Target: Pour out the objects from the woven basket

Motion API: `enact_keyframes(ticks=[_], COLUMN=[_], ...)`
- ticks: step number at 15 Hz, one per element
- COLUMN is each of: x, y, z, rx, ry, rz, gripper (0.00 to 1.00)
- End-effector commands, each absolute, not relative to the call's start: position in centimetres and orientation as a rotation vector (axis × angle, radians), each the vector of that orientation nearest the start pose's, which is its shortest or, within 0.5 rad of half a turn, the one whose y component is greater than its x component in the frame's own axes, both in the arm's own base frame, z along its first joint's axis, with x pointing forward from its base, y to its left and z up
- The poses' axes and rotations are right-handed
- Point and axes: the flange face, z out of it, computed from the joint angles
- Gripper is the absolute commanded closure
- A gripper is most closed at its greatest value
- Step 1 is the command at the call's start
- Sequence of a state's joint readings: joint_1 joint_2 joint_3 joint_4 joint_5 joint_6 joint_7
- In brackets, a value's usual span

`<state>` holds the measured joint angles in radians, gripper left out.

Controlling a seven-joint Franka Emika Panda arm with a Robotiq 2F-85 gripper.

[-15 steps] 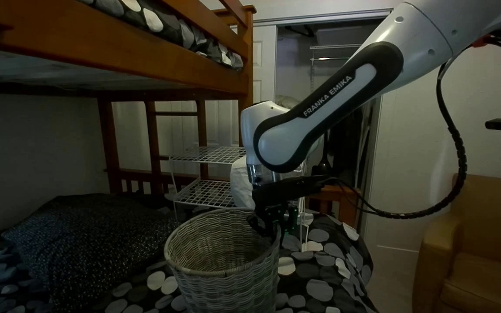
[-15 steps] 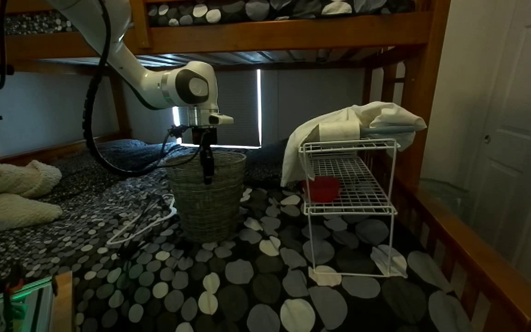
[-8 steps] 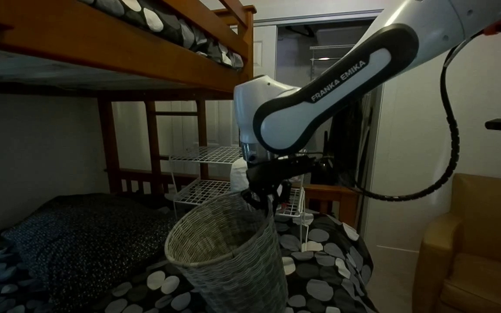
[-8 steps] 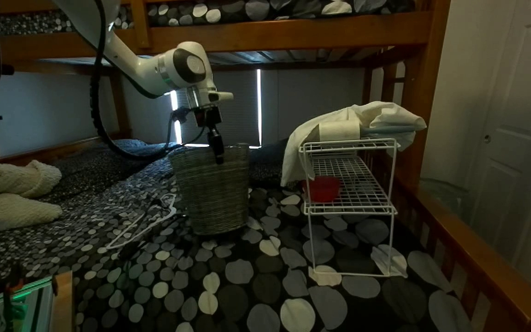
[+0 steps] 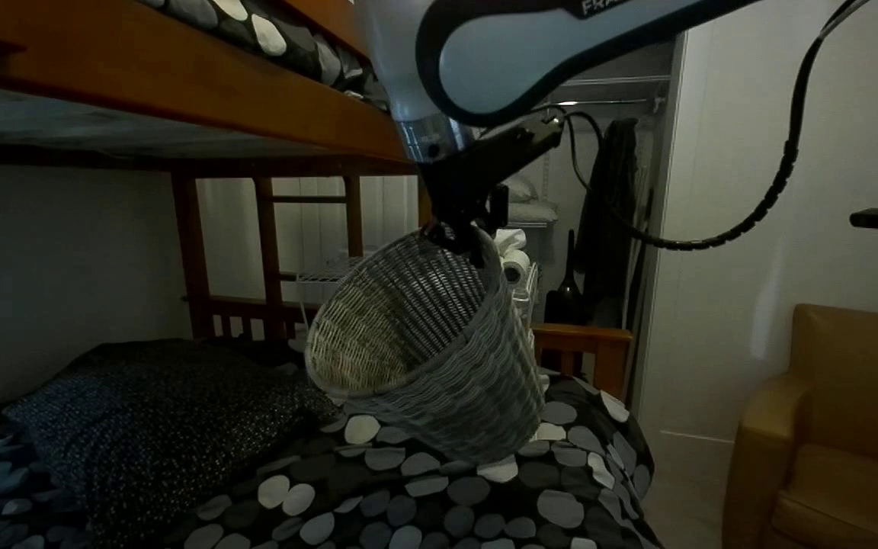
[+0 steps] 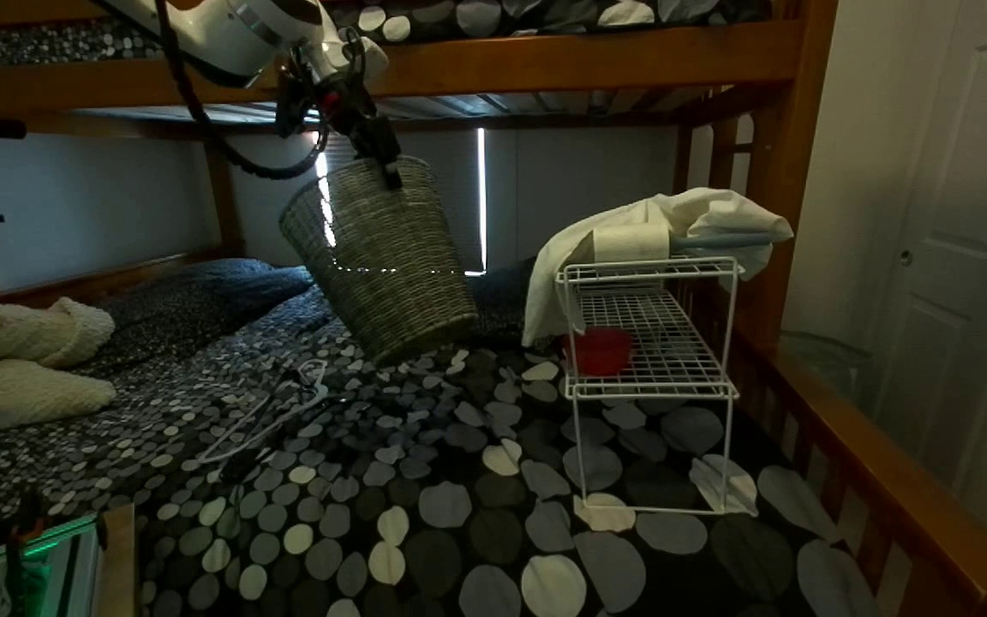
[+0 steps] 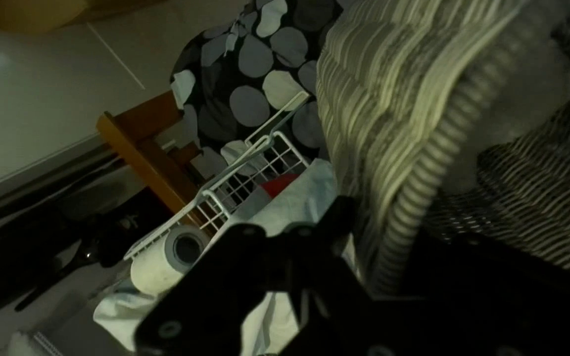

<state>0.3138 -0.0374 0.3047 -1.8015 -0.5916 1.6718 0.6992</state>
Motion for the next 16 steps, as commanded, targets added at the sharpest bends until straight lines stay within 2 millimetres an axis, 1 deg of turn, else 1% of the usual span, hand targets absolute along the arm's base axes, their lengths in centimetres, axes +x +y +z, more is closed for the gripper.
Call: enact_keyframes(ticks=[1,2,3,4,6,8,10,12,13,14,16], x=[47.0,46.8,46.5,45.9,44.3,42.6,40.8,39.6,40.1,39.7,39.5], y=[28.1,28.5,29.0,29.7,31.3,33.3,35.3,37.0,36.2,37.0,37.6], z=[56.8,57.0,57.3,58.2,59.9,61.5,63.1,64.0,62.1,62.6,62.7], rx=[2.579,2.579,2.507,2.427,2.342,2.255,2.197,2.128,2.196,2.176,2.166], ry=[0.028,0.039,0.067,0.062,0.125,0.206,0.324,0.439,0.37,0.411,0.441], rz=[0.398,0.402,0.38,0.361,0.327,0.274,0.223,0.216,0.226,0.227,0.226], gripper=[0.86,0.97,0.97,0.97,0.97,0.97,0.97,0.97,0.86,0.86,0.86])
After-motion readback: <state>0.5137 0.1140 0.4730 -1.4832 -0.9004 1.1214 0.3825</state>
